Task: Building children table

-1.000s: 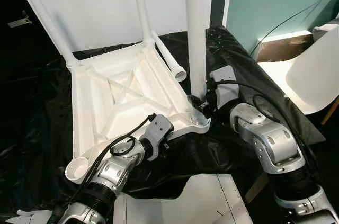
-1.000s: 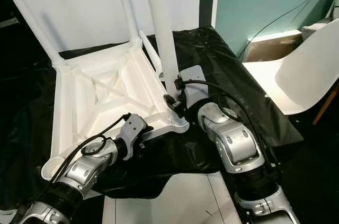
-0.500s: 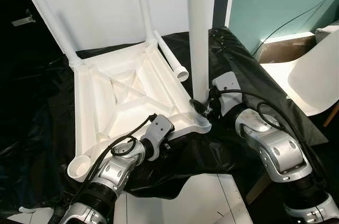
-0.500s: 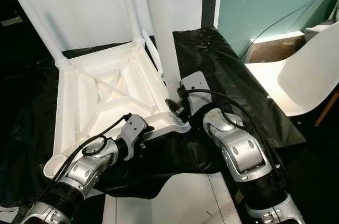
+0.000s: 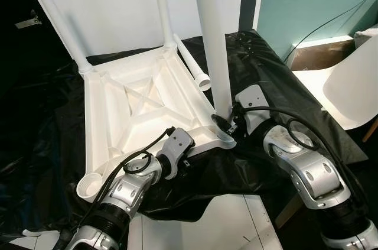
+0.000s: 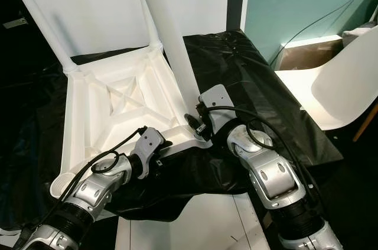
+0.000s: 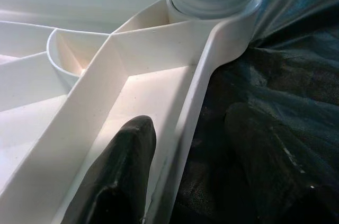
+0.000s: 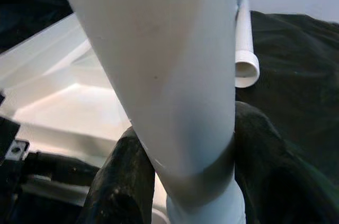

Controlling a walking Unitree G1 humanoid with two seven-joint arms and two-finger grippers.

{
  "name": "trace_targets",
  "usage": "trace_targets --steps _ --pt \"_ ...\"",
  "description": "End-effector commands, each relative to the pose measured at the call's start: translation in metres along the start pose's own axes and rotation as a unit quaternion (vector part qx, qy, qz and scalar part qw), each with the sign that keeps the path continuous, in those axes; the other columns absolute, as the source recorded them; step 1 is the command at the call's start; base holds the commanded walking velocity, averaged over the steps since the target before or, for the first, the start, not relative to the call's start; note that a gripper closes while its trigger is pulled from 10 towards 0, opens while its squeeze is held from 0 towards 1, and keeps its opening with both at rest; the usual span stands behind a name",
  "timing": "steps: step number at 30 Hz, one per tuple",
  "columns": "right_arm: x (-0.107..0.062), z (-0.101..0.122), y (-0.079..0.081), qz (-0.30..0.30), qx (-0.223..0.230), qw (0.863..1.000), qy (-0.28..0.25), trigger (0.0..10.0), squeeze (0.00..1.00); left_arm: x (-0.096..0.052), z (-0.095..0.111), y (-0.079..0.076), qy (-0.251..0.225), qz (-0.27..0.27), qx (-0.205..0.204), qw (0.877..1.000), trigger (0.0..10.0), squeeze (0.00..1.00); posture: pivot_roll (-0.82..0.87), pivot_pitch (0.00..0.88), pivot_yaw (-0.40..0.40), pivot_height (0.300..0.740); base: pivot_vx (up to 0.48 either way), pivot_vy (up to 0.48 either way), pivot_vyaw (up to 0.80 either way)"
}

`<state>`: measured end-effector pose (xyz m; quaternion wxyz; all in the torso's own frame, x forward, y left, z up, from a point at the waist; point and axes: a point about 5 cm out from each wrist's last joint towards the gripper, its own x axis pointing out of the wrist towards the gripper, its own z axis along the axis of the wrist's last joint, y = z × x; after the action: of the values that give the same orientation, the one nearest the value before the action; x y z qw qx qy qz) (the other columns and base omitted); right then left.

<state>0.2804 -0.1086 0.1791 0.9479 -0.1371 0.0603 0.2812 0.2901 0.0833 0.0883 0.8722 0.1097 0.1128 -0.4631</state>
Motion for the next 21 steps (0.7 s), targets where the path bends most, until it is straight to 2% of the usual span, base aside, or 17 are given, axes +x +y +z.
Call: trace_targets --steps 1,4,7,16,17,19,21 --pt "-0.001 -0.043 0.006 0.010 0.070 0.991 0.112 10.0 0.00 -0.002 -0.005 -0.004 0.013 -0.061 0.001 0.998 10.0 0.00 -0.13 0.000 0.093 0.740 0.000 0.000 0.00" --pt "-0.002 -0.045 0.004 -0.003 0.137 0.984 0.117 10.0 0.00 -0.002 -0.005 -0.005 0.013 -0.062 0.000 0.998 10.0 0.00 -0.13 0.000 0.094 0.740 0.000 0.000 0.00" --pt "-0.002 -0.044 0.002 -0.007 0.162 0.980 0.118 10.0 0.00 -0.002 -0.006 -0.006 0.013 -0.064 -0.001 0.998 10.0 0.00 -0.13 0.000 0.093 0.740 0.000 0.000 0.00" --pt "-0.002 -0.042 0.003 0.003 0.173 0.977 0.128 10.0 0.00 -0.002 -0.006 -0.007 0.014 -0.065 -0.002 0.998 10.0 0.00 -0.13 0.000 0.090 0.740 0.000 0.000 0.00" --pt "-0.004 -0.047 0.008 0.011 0.203 0.968 0.149 10.0 0.00 -0.003 -0.007 -0.007 0.014 -0.065 -0.003 0.998 10.0 0.00 -0.13 0.000 0.090 0.740 0.000 0.000 0.00" --pt "-0.005 -0.049 0.010 0.013 0.217 0.964 0.155 10.0 0.00 -0.003 -0.007 -0.007 0.014 -0.064 -0.003 0.998 10.0 0.00 -0.13 0.000 0.090 0.740 0.000 0.000 0.00" --pt "-0.003 -0.049 0.012 0.013 0.266 0.951 0.158 10.0 0.00 -0.003 -0.007 -0.007 0.014 -0.065 -0.003 0.998 10.0 0.00 -0.13 0.000 0.093 0.740 0.000 0.000 0.00"
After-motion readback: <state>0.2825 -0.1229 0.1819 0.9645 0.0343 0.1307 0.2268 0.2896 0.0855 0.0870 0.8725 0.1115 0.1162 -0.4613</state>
